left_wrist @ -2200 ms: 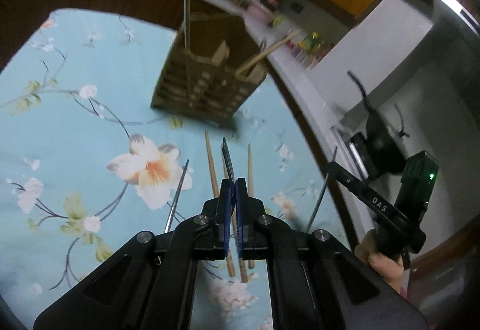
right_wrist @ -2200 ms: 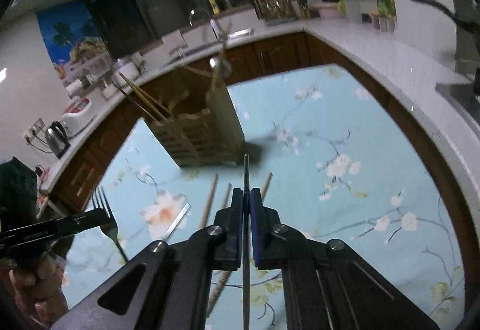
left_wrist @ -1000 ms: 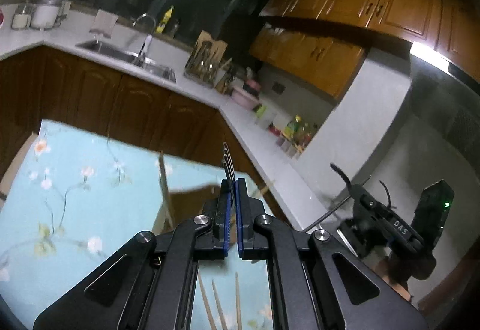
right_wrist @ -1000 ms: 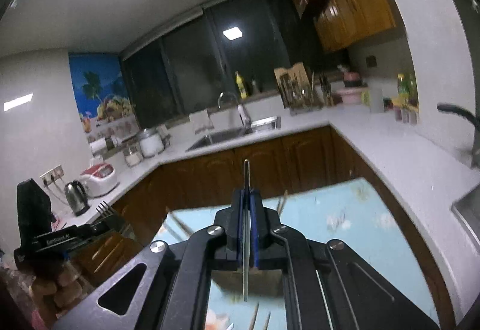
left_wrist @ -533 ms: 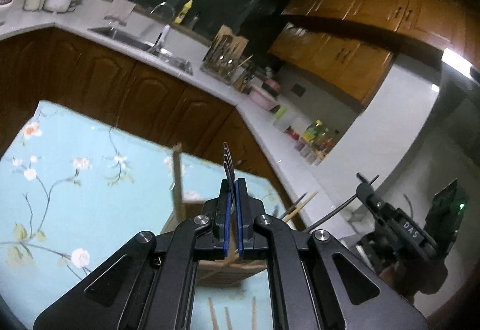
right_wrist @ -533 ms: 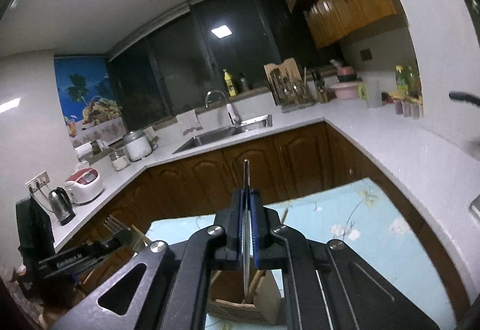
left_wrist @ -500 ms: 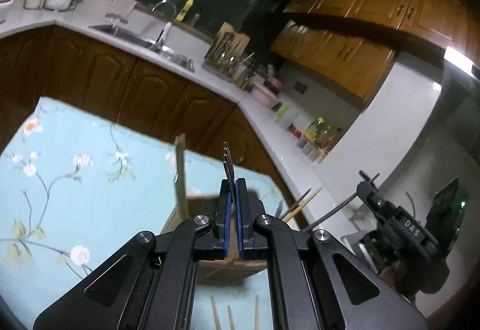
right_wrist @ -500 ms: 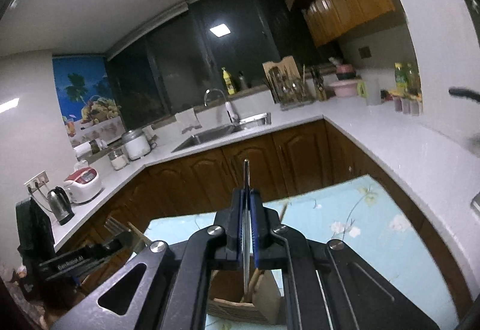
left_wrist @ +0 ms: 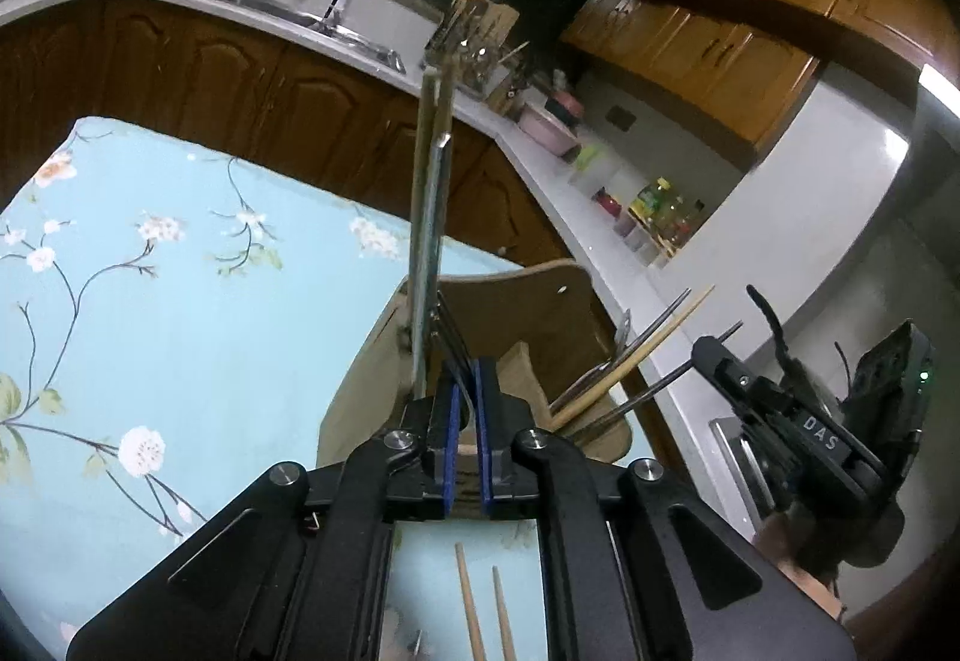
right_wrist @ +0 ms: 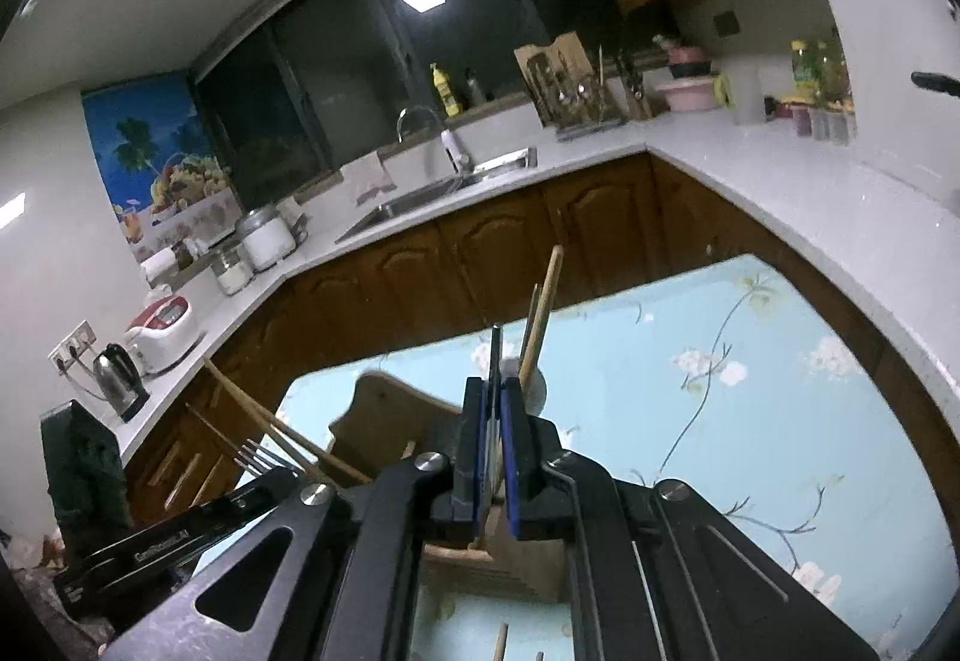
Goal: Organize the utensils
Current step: 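Lift fork in left tool into holder while right tool carries metal chopstick there, then open left tool releasing fork while right tool releases metal chopstick in holder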
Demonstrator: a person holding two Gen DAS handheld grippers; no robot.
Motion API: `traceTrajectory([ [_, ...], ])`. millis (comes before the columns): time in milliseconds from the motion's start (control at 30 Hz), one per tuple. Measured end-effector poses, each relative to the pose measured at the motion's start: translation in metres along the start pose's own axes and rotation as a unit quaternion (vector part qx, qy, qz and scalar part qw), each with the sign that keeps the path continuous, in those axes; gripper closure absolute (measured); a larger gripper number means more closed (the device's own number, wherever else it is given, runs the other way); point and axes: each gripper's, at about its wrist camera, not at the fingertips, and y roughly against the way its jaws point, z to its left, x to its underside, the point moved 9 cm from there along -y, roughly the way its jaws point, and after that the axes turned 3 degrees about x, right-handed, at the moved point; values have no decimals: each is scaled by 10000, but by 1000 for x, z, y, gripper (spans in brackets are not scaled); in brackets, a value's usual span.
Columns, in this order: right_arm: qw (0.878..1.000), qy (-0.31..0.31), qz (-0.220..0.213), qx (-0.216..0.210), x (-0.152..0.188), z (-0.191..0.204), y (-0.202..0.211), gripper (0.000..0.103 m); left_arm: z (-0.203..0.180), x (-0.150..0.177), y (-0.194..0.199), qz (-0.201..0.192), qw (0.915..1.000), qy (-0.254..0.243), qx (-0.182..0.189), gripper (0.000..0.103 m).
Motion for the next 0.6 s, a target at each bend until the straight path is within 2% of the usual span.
traceTrajectory([
  [267, 10000, 9, 61, 26, -2, 2, -1, 97, -2, -1, 0, 63, 9999, -86, -98, 98],
  [333, 10000, -14, 84, 28, -3, 2, -2, 93, -2, -1, 0, 82, 9998, -91, -137, 98],
  [400, 9999, -68, 110, 3, -3, 2, -1, 91, -2, 0, 0, 118, 9997, -50, -186, 94],
  [433, 9999, -103, 116, -21, -4, 2, 1, 88, -2, 0, 0, 139, 9998, -23, -158, 92],
  [533, 9997, -211, 14, -141, -6, 2, 9, 47, -9, 2, 4, 167, 9999, 8, -39, 77],
  [567, 9996, -225, -56, -176, -7, 2, 13, 43, -12, 3, 7, 151, 9999, -17, -42, 67],
  [600, 9995, -226, -106, -191, -8, 3, 16, 43, -15, 3, 11, 89, 9999, -43, -99, 49],
])
